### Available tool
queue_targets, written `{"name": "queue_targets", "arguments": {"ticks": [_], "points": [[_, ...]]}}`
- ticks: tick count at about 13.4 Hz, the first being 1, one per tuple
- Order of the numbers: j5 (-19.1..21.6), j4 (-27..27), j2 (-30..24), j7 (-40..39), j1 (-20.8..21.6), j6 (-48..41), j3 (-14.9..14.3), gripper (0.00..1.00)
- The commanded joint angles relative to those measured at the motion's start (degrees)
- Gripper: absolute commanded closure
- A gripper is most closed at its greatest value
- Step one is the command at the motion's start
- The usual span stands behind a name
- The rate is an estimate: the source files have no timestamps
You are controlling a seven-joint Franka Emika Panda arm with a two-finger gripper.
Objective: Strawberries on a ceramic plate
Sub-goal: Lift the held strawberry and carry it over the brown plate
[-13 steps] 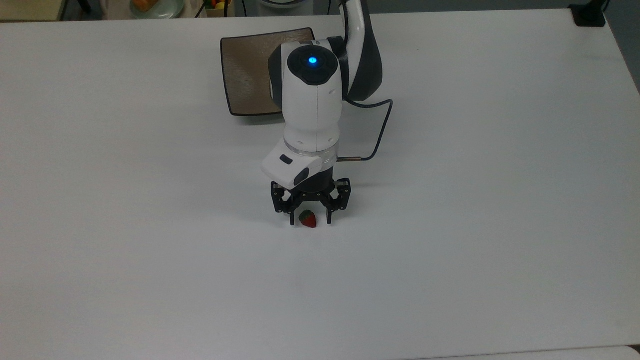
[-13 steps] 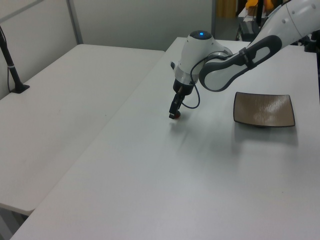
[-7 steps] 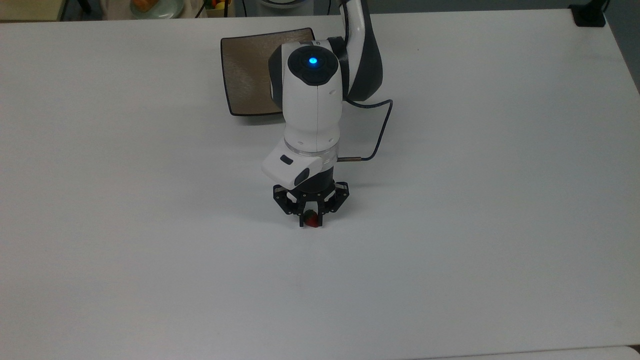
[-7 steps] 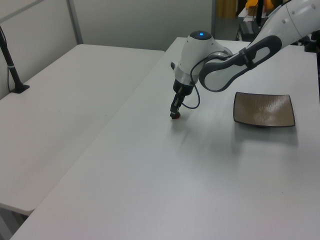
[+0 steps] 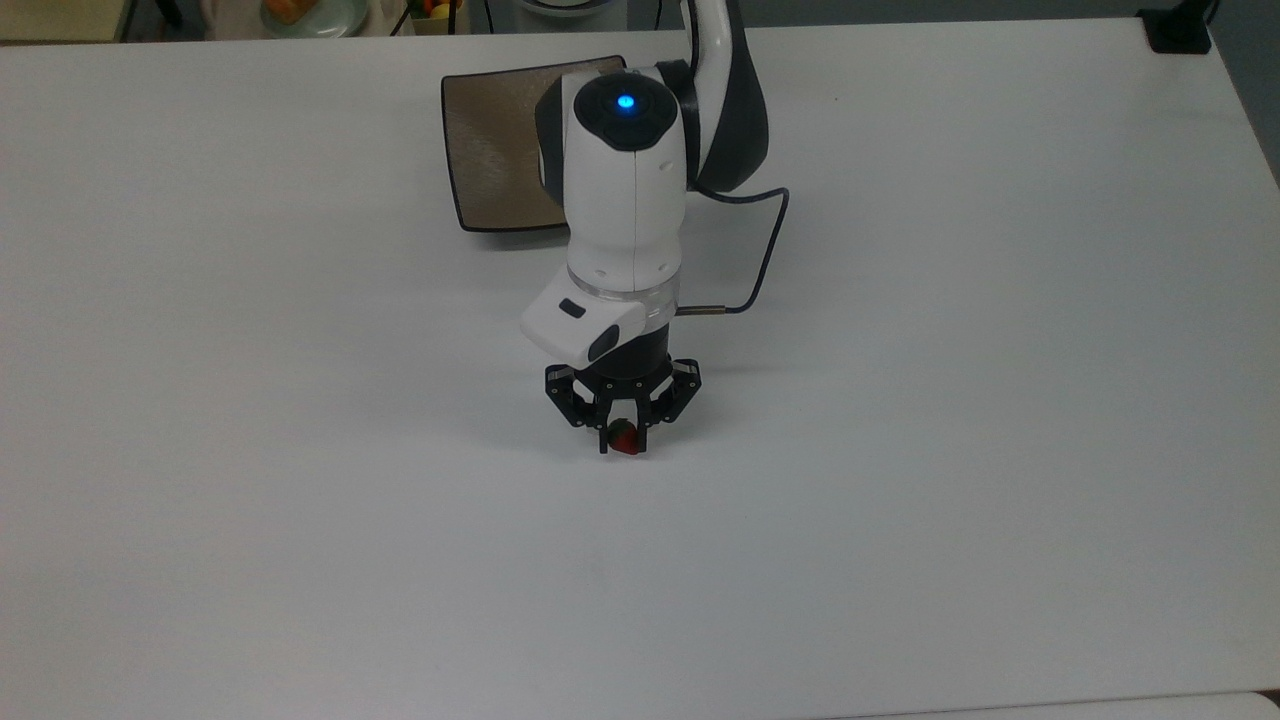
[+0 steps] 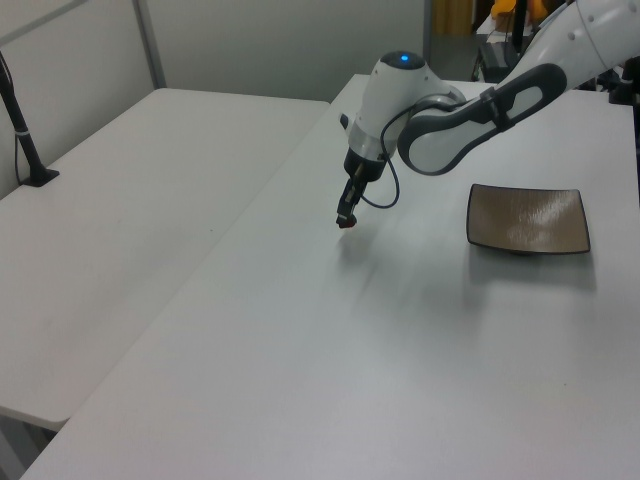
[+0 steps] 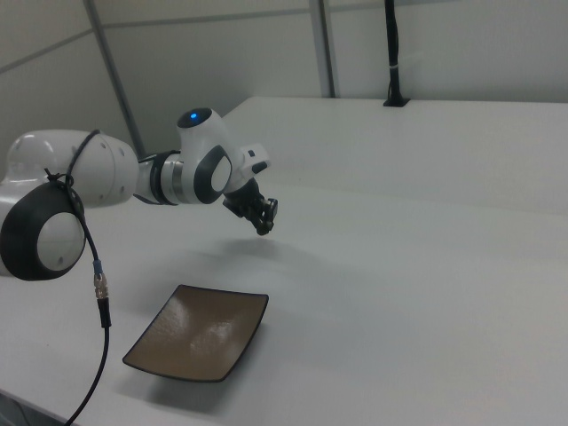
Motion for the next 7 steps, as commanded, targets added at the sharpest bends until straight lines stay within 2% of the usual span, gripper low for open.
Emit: {"name": "queue_targets", "arguments": {"ticks": [1, 7], "points": [[-0.81, -2.81, -6.09, -1.32, -0.07, -2.51, -0.26, 0.95], [0.59, -3.35, -15.5, -4.67, -1.48, -17.62, -0.35, 0.95]]}}
